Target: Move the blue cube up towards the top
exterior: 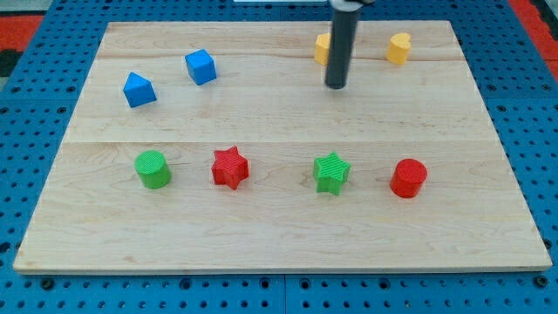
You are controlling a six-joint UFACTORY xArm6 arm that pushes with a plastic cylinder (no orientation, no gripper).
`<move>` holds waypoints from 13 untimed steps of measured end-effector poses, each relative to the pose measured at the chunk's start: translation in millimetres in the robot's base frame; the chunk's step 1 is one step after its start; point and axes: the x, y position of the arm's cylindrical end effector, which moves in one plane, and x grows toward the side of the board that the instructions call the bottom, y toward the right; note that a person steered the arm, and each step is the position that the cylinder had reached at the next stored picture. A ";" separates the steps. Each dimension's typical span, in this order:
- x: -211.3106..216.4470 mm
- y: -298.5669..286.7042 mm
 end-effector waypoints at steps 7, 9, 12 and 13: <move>-63.7 -236.8; -73.1 -196.4; -94.9 -216.3; -129.2 -200.0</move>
